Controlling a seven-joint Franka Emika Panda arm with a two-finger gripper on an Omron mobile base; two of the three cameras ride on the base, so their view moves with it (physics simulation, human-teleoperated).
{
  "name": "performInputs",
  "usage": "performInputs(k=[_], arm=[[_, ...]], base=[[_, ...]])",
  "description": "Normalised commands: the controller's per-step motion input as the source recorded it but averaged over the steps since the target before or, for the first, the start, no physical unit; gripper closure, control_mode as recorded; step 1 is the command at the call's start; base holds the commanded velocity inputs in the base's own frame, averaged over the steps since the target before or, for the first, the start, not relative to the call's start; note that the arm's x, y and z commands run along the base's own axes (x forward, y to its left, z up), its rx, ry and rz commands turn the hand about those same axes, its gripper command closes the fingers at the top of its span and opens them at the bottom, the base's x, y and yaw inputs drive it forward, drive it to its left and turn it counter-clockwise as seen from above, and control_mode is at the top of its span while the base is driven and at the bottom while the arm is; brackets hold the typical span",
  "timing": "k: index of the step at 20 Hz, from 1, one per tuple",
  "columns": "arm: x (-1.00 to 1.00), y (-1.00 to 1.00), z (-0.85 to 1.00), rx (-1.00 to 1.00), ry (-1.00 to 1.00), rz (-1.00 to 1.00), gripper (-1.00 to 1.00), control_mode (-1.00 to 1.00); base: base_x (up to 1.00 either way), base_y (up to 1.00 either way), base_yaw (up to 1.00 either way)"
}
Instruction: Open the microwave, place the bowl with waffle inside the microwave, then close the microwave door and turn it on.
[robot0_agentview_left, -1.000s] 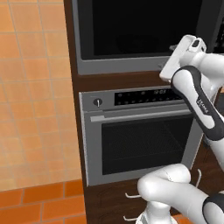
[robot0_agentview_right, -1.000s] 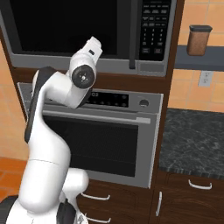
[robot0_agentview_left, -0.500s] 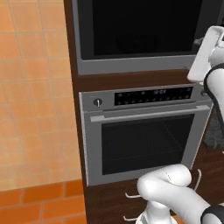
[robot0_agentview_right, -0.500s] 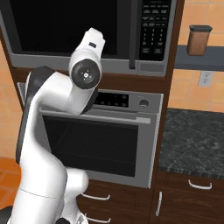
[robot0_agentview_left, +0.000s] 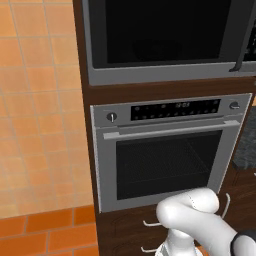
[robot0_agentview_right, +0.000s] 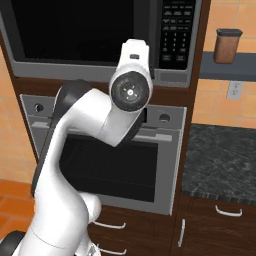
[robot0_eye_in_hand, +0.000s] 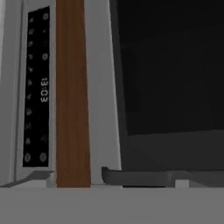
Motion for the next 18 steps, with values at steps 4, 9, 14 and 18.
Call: performInputs(k=[4, 9, 14, 18], arm=[[0.0, -1.0, -0.39, -0.55, -0.15, 0.0, -1.0, -1.0], [0.0, -0.91, -0.3, -0.61, -0.21, -0.02, -1.0, -1.0], [-0.12, -0.06, 0.19, -0.22, -0.18, 0.01, -1.0, -1.0], [-0.03, 0.21, 0.65, -0.14, -0.17, 0.0, -1.0, -1.0]], base=[[0.0, 0.0, 0.0], [0.0, 0.0, 0.0], [0.0, 0.0, 0.0], [0.0, 0.0, 0.0]])
